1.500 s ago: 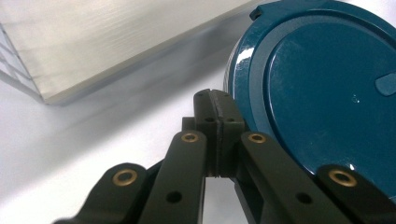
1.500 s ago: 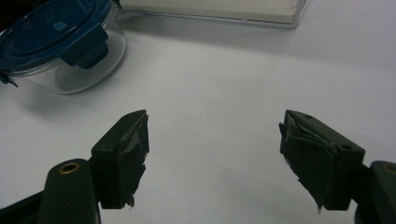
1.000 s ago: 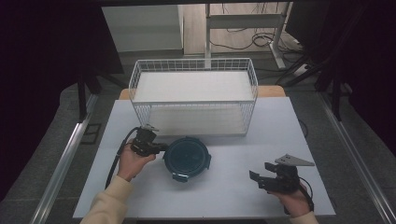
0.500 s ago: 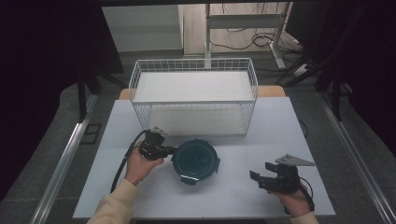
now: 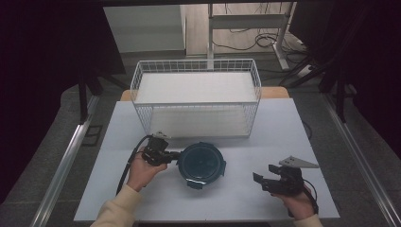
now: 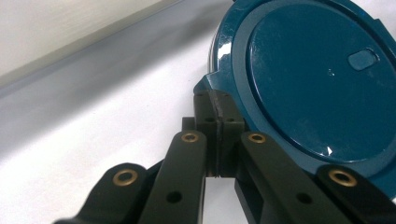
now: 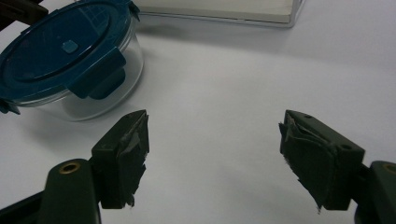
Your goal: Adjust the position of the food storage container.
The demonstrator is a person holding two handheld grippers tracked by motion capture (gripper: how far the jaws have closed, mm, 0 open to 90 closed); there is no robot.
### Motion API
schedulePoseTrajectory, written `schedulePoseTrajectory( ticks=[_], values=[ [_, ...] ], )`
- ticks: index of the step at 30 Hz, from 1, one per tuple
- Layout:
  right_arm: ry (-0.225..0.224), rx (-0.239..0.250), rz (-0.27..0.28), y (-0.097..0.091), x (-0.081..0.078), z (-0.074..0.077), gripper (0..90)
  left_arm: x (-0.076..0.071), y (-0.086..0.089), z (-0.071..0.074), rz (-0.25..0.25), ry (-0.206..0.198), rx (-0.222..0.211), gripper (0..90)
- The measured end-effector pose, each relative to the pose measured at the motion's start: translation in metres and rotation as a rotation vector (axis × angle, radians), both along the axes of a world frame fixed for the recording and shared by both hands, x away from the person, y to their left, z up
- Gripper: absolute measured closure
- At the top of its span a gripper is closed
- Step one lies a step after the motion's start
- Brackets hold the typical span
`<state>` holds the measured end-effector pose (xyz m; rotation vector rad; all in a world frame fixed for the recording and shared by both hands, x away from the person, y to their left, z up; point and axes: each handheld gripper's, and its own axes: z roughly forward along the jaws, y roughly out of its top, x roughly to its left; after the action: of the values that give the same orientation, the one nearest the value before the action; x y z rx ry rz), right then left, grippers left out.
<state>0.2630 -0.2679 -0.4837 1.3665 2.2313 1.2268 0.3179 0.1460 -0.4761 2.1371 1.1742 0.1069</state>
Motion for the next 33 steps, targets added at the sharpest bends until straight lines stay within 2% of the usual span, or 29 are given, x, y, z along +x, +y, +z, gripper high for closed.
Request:
schedulePoseTrajectory(
  ticks=[3,11,14,21,23,24,25,27,28,29,30,31,32,33],
  values=[
    [0.001,0.004,-0.001,-0.001,0.001,0.0,23.5,-0.004,-0.001,-0.001,-0.008,0.01,-0.018,90.0],
    [0.001,0.009,-0.006,-0.002,0.001,0.001,23.5,-0.011,-0.007,0.0,-0.032,0.019,-0.017,90.0],
    [0.002,0.01,-0.006,-0.003,0.001,0.001,23.5,-0.015,-0.009,0.001,-0.038,0.022,-0.041,90.0],
    [0.002,0.011,-0.013,-0.005,0.003,0.001,23.4,-0.019,-0.008,0.005,-0.05,0.006,-0.075,90.0],
    [-0.001,0.011,-0.016,-0.005,0.003,0.002,23.5,-0.02,-0.004,0.006,-0.032,-0.01,-0.068,90.0],
    [-0.003,0.014,-0.016,-0.006,0.003,0.002,23.4,-0.022,-0.001,0.007,-0.016,-0.02,-0.084,90.0],
    [-0.007,0.025,-0.014,-0.007,0.003,0.003,23.5,-0.029,0.007,0.012,0.01,-0.049,-0.127,86.4],
    [-0.011,0.037,-0.01,-0.007,0.003,0.004,23.4,-0.04,0.012,0.017,0.016,-0.08,-0.148,80.5],
    [-0.011,0.037,-0.01,-0.007,0.003,0.004,23.4,-0.04,0.012,0.017,0.016,-0.08,-0.148,75.5],
    [-0.015,0.047,0.0,-0.006,0.003,0.005,23.4,-0.051,0.016,0.021,0.032,-0.111,-0.159,68.9],
    [-0.015,0.047,0.0,-0.006,0.003,0.005,23.4,-0.051,0.016,0.021,0.032,-0.111,-0.159,59.6],
    [-0.023,0.053,0.012,-0.005,0.003,0.007,23.3,-0.06,0.021,0.022,0.058,-0.121,-0.178,50.7],
    [-0.023,0.053,0.012,-0.005,0.003,0.007,23.3,-0.06,0.021,0.022,0.058,-0.121,-0.178,43.7],
    [-0.03,0.06,0.024,-0.004,0.003,0.008,23.1,-0.066,0.024,0.021,0.08,-0.124,-0.16,38.9]
  ],
)
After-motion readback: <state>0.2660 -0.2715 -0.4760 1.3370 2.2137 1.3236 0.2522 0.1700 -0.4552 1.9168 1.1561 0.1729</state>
